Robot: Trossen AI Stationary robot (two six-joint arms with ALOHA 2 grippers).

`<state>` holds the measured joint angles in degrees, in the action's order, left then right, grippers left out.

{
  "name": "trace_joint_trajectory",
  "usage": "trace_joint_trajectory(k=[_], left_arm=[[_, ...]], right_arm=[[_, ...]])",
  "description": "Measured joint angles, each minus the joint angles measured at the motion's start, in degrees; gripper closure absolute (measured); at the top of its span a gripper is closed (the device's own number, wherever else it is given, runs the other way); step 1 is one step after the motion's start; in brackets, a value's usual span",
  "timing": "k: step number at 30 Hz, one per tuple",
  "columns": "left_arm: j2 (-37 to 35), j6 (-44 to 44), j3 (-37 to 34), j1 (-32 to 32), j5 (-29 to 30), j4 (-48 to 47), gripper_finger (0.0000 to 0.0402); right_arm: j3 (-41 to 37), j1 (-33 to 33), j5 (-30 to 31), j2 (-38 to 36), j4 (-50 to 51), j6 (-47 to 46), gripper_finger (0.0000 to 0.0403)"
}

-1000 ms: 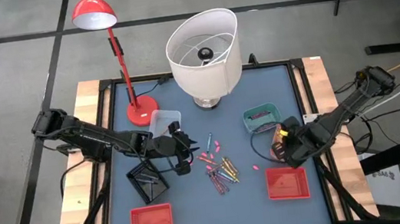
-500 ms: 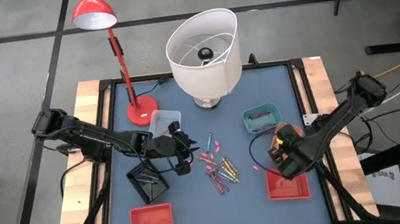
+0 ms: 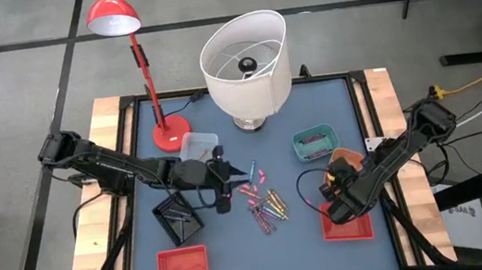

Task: Sort crayons
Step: Put the yellow crayon into the orange bin, then put the orange crayon into the left red bin

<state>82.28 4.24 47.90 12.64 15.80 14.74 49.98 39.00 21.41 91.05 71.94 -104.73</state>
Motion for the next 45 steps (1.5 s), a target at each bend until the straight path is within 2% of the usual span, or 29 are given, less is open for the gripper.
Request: trace_joint_trajectory(k=[8,15,22,33,45], left_arm=[[3.4,-3.4,0.0,0.0,-3.9,9.8,0.0316],[9.3,-3.3,0.0,0.0,-5.9,11.8,0.0316],[13.0,-3.3,0.0,-0.5,-6.3,11.3,0.0316],[14.8,-2.9,0.0,-2.2,-6.4,2.1,0.0316],[23.0,-0.1,0.0,-3.8,-12.0,0.0,0.0316]], right_arm=[[0.0,0.0,0.0,0.7,-0.3,0.0,0.0362],[0.0,0.0,-2.4,0.7,0.1,0.0,0.0337],[0.0,0.0,-3.0,0.7,0.1,0.2,0.0306],[0.3,0.0,-4.1,0.7,0.8,3.3,0.0304],[10.7,0.0,-3.6,0.6,13.6,5.8,0.0303]])
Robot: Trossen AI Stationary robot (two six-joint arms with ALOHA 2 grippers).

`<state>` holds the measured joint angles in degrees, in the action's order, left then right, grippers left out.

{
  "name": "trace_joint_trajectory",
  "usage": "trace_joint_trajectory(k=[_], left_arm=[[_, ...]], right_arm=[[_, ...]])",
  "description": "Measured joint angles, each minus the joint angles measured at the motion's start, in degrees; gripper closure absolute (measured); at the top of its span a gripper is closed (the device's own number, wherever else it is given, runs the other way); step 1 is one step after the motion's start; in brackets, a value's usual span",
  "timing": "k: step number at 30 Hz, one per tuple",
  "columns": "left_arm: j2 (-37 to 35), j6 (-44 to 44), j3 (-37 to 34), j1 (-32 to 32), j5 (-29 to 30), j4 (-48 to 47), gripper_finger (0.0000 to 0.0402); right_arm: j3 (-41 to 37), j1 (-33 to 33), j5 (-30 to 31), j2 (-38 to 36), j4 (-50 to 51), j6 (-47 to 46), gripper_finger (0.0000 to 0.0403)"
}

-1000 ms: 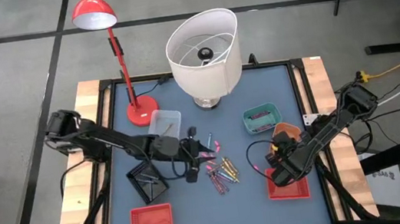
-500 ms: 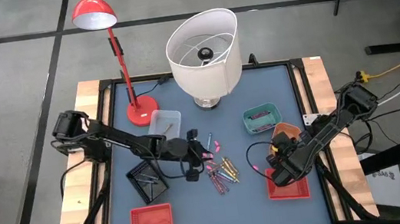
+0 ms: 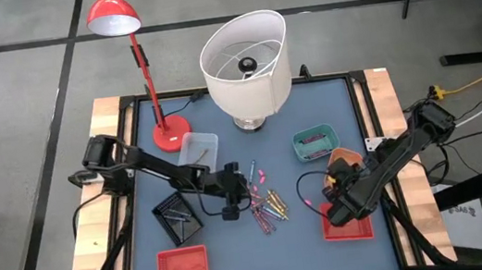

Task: Sort crayons
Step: Put the orange crayon into the left red bin

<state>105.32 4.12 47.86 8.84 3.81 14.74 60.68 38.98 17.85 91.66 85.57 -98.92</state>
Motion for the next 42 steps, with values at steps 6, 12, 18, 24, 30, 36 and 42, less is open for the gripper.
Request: trace_joint_trajectory(k=[6,12,18,24,30,36,42], left_arm=[[1.1,0.1,0.0,-0.2,0.2,-0.9,0.0316],[1.1,0.4,0.1,-1.0,1.1,-3.3,0.0316],[1.1,0.4,0.1,-1.5,0.7,-4.9,0.0317],[1.0,0.4,0.2,-1.5,0.7,-6.0,0.0336],[1.0,0.4,0.2,-1.4,0.7,-6.3,0.0364],[1.0,0.0,0.1,-1.4,0.8,-6.2,0.0388],[-0.1,-0.2,0.0,-1.4,1.2,-6.5,0.0398]], right_arm=[[6.7,0.0,6.2,0.0,1.5,5.3,0.0303],[12.1,0.0,14.3,0.0,-2.6,15.2,0.0303],[12.8,0.0,18.8,0.0,-13.5,27.7,0.0303],[12.8,0.0,19.1,0.0,-24.0,36.7,0.0303],[12.8,0.0,19.1,0.0,-31.0,41.4,0.0303],[12.8,0.0,19.1,0.0,-35.6,42.5,0.0303],[12.7,0.0,19.1,0.0,-38.2,42.5,0.0303]])
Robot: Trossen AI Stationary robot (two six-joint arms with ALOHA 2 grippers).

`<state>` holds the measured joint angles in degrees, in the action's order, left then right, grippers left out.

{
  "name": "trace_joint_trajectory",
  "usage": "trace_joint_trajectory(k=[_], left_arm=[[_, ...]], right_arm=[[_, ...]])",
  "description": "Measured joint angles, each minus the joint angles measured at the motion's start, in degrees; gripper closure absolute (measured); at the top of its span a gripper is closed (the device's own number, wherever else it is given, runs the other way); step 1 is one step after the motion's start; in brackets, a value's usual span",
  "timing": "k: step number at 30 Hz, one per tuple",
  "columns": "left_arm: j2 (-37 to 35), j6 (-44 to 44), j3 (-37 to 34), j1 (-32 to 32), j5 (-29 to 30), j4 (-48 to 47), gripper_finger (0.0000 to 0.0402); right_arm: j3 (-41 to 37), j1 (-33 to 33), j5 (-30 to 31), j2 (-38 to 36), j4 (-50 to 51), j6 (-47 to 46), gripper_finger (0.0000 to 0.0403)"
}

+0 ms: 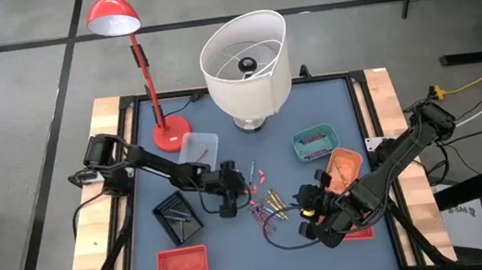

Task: Sort crayons
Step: Put the orange crayon into the left red bin

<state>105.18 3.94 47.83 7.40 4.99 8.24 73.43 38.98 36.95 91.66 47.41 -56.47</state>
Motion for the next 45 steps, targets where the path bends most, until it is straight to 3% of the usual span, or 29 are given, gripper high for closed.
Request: trace_joint_trajectory(k=[8,15,22,34,45], left_arm=[[-6.8,0.9,-0.1,0.2,0.7,-0.4,0.0400],[-15.1,8.1,0.0,4.5,0.1,-0.6,0.0394],[-20.1,19.1,0.0,13.5,0.3,-3.7,0.0394],[-20.0,42.4,0.0,31.0,0.3,-6.1,0.0393],[-20.0,64.3,0.0,44.1,3.5,-17.1,0.0392]], right_arm=[[0.0,0.0,0.0,0.0,-0.5,0.0,0.0304],[0.0,0.0,0.8,2.3,-1.0,0.0,0.0304],[0.0,0.0,1.0,7.4,-1.3,0.0,0.0304],[0.0,-0.1,1.2,12.5,-4.4,0.0,0.0304],[0.0,-0.1,3.4,15.1,-4.5,-0.1,0.0304]])
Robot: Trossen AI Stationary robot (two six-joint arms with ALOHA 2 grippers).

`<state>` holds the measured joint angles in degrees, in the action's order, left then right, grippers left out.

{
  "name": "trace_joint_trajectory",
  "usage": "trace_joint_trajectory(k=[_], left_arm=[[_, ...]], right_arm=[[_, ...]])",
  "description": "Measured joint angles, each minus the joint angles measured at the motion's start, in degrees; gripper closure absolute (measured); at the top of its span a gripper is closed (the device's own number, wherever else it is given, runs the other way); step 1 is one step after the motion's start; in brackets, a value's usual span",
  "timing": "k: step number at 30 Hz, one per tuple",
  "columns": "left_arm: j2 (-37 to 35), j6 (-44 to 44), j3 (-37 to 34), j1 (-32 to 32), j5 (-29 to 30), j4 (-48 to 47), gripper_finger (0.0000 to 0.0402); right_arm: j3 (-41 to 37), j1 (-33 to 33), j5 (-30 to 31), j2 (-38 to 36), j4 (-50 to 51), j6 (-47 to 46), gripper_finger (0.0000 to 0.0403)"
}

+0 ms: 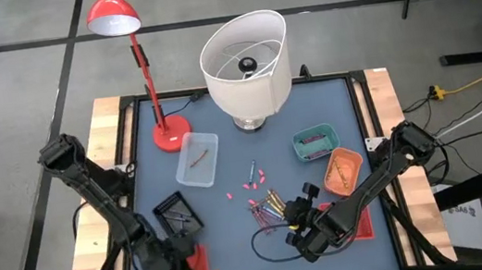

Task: Sort crayons
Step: Put the orange crayon into the left red bin

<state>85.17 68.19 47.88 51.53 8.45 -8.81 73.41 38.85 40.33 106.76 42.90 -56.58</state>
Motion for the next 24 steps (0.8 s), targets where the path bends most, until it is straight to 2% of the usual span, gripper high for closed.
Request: trace_joint_trajectory(k=[5,11,19,24], left_arm=[[0.0,7.6,0.0,3.7,0.0,-7.5,0.0392],[0.0,9.7,0.0,5.6,0.0,-12.6,0.0392],[0.0,9.7,0.0,5.6,0.0,-13.7,0.0390],[0.0,9.7,0.0,5.6,0.0,-13.8,0.0362]], right_arm=[[0.0,-0.4,0.2,0.5,0.2,0.0,0.0304],[0.0,-2.5,0.0,0.5,0.2,-0.1,0.0304],[0.0,-7.7,-6.8,0.5,0.2,0.0,0.0304],[0.0,-10.5,-10.7,0.5,0.2,0.4,0.0304]])
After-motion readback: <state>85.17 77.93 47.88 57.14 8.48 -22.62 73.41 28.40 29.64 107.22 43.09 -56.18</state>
